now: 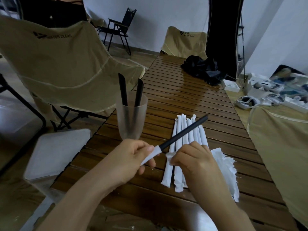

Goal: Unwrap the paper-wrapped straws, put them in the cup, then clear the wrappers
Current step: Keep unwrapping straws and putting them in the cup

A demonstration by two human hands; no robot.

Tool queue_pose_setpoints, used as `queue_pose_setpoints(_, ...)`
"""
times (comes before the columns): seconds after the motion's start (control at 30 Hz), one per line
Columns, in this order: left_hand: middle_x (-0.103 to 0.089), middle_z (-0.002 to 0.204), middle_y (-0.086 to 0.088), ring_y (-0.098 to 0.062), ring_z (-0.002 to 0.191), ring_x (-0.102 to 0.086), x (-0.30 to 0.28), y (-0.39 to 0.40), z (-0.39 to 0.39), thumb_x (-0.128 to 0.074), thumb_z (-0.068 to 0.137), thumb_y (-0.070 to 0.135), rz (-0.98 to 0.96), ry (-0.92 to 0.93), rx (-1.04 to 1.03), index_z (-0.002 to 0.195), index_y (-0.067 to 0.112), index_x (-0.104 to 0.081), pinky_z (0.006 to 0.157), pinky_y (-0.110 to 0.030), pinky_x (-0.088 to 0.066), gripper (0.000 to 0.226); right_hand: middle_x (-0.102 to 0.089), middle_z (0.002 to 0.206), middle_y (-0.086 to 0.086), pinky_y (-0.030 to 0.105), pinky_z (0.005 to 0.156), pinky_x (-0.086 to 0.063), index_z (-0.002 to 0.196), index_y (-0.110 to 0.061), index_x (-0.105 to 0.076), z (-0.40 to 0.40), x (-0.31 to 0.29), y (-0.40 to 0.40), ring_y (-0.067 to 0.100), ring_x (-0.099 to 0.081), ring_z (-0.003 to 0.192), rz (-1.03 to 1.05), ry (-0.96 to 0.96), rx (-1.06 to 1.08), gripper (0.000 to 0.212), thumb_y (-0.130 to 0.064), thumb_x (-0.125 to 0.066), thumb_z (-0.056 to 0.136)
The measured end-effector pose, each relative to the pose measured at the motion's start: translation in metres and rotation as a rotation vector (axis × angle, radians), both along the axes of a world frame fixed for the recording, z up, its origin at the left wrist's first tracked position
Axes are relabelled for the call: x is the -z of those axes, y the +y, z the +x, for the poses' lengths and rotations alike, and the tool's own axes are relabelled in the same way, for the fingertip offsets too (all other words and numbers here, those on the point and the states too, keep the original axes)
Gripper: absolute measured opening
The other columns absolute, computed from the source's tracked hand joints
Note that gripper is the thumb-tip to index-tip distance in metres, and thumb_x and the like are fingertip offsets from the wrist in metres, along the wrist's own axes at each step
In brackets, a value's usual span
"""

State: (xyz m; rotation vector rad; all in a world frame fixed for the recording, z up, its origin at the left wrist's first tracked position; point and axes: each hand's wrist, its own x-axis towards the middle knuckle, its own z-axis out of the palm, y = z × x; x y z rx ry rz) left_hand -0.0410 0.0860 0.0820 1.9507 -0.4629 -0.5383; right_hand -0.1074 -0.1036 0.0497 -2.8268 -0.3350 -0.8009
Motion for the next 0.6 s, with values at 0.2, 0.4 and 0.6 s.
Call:
queue_pose_setpoints(0.2,-0.067,0.079,0.011,0.004,0.051,-0.051,0.006,0.005,0.008,-0.045,0.097,0.034,0.055,-0.1,-0.057,0.104,0.027,-0.058,0.053,-0.015,-0.038,0.016,-0.065,0.069,-0.01,0.039,0.064,-0.052,0.078,-0.022,-0.07,-0.008,0.001,-0.041,0.013,-0.059,0.066,0.187,0.103,0.415,0.024,0.0,-0.078,0.07)
queue_pose_setpoints(0.4,-0.065,0.095,0.02,0.005,0.09,-0.059,0.013,0.003,0.001,-0.051,0.096,0.035,0.285,-0.237,0.019,0.113,0.037,-0.05,0.077,-0.015,-0.046,0.017,-0.069,0.083,0.002,0.037,0.069,-0.052,0.092,-0.014,-0.069,-0.019,0.005,-0.057,0.024,-0.063,0.077,0.312,0.279,0.669,0.017,-0.003,-0.071,0.079)
queue_pose_setpoints(0.6,-0.059,0.097,0.018,0.001,0.085,-0.057,0.013,0.003,0.0,-0.06,0.089,0.043,0.432,-0.398,0.038,0.107,0.039,-0.054,0.075,-0.018,-0.049,0.019,-0.055,0.096,-0.003,0.029,0.075,-0.043,0.1,-0.015,-0.067,-0.014,-0.019,-0.015,0.016,-0.052,0.087,0.164,-0.012,0.375,0.03,-0.004,-0.074,0.073)
